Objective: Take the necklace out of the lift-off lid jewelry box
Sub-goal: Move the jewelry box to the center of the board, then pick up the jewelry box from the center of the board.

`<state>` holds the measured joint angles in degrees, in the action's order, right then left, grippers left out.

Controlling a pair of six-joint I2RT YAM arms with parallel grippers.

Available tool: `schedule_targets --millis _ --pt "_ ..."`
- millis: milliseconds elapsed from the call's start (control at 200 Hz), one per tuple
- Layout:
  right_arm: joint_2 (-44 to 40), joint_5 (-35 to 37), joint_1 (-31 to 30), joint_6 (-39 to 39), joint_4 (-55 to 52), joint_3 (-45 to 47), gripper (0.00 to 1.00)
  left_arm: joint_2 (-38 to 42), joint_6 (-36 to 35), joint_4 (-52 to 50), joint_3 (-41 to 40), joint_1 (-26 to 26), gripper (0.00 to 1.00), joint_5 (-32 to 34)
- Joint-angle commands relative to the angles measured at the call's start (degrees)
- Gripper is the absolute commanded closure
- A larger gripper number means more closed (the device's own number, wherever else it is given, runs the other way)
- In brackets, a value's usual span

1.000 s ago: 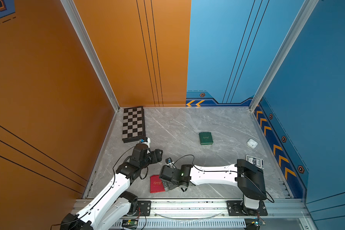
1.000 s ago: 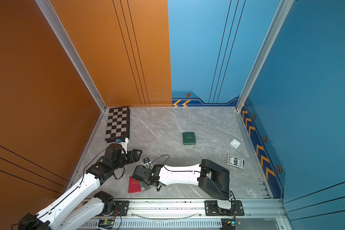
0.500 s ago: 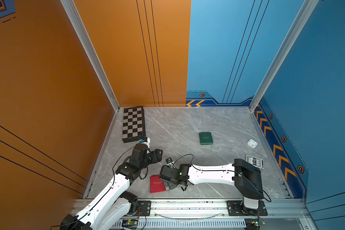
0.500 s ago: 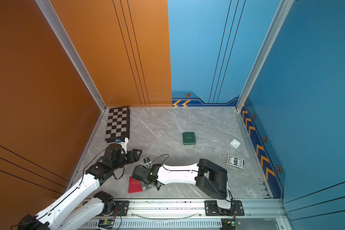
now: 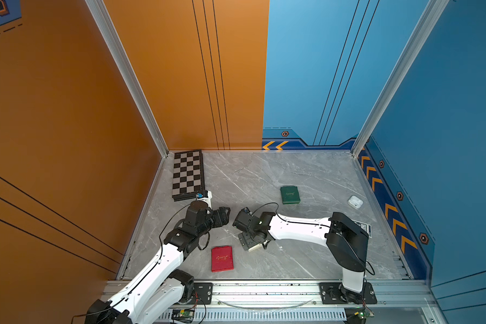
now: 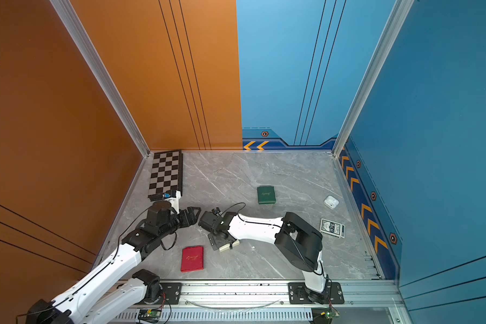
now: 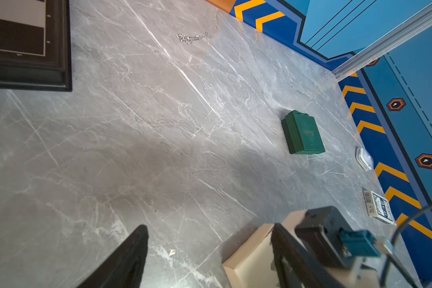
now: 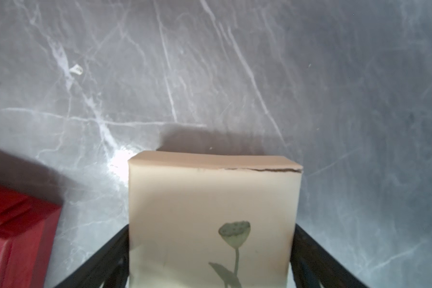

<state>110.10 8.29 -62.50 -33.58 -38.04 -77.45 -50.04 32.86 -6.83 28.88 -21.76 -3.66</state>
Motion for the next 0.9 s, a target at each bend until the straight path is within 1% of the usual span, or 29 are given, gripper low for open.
schedule_targets --millis 0,255,375,405,430,475,636,791,866,896 --pt "3.49 -2.22 3.46 6.45 -1.62 -2.42 0.08 -1.34 -0.67 3.69 0.71 0.39 0.21 0.56" --pt "8.32 -6.54 10.28 12.42 -1.78 -9.41 0.11 -6.69 -3.09 8.18 4.12 0.45 0.19 2.21" --pt "10.97 -7.67 12.67 14.6 -3.18 -12.69 0.12 -8.68 -4.29 10.82 5.04 0.71 0.15 1.96" --pt "11.2 -7.84 13.16 15.1 -3.63 -13.34 0.12 -9.07 -4.64 11.54 5.1 0.8 0.15 1.31" --pt "11.31 -8.07 13.55 15.36 -3.93 -13.86 0.12 -9.43 -4.98 12.19 5.13 0.92 0.09 0.85" --pt "11.4 -8.44 14.21 16.1 -4.54 -14.8 0.12 -10.05 -5.35 13.71 5.05 1.19 0.07 -0.17" --pt "11.11 -10.39 16.43 18.02 -6.44 -17.06 0.13 -12.32 -6.98 18.38 4.45 2.0 0.06 -4.09" --pt "9.52 -12.46 18.19 19.25 -7.87 -17.48 0.14 -14.1 -8.68 23.18 2.88 2.06 0.07 -9.04" --pt "9.1 -13.2 18.77 19.95 -9.0 -17.34 0.14 -14.33 -9.17 24.39 2.49 1.93 0.05 -10.54" --pt "6.87 -13.34 19.12 20.1 -9.59 -17.3 0.14 -14.38 -9.5 24.64 2.49 1.9 0.05 -11.08"
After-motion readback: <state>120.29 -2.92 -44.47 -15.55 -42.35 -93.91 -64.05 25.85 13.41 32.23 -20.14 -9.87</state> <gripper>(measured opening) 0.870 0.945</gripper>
